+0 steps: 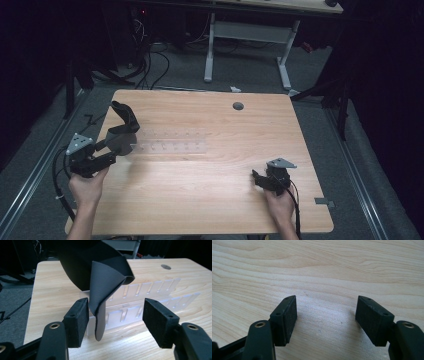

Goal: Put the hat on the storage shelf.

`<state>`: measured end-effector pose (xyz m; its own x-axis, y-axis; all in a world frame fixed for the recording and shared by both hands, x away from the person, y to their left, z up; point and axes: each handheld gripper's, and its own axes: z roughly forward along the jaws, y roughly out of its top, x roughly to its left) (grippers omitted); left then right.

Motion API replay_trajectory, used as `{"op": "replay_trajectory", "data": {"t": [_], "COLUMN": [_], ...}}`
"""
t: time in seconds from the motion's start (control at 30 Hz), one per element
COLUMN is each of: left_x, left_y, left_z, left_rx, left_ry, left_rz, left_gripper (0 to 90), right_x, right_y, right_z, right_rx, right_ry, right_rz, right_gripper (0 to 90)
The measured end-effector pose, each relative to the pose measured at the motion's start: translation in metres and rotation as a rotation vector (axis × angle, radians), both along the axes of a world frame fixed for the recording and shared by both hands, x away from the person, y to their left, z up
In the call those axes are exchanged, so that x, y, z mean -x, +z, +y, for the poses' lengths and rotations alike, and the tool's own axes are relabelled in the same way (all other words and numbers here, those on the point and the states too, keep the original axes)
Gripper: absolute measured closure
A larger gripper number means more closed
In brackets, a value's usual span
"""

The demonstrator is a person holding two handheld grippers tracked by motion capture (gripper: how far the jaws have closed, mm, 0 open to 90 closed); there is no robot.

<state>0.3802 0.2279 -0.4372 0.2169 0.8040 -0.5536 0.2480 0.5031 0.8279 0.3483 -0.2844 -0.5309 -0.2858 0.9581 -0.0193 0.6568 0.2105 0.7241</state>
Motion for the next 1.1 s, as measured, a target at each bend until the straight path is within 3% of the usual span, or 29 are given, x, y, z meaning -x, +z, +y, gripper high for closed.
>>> {"op": "replay_trajectory", "data": {"t": [0.43, 0.57, 0.9, 1.1], "left_x": [0.019, 0.028, 0.039, 0.046], "left_y": [0.003, 0.006, 0.004, 0.002], "left_z": [-0.008, -0.014, -0.032, -0.045], "left_rx": [0.000, -0.036, -0.034, -0.053], "left_ry": [0.004, -0.011, -0.066, -0.143], "left_rz": [-0.013, -0.035, -0.043, -0.057], "left_gripper": [38.6, 43.0, 46.8, 49.8], "right_x": [0.000, 0.000, 0.000, 0.000], "right_y": [0.000, 0.000, 0.000, 0.000], "right_z": [0.000, 0.000, 0.000, 0.000], "right_rx": [-0.001, -0.001, -0.001, 0.000], "right_ry": [0.000, 0.000, 0.000, 0.001], "right_rz": [0.000, 0.000, 0.000, -0.001], "right_gripper": [34.0, 34.1, 34.1, 34.1]}}
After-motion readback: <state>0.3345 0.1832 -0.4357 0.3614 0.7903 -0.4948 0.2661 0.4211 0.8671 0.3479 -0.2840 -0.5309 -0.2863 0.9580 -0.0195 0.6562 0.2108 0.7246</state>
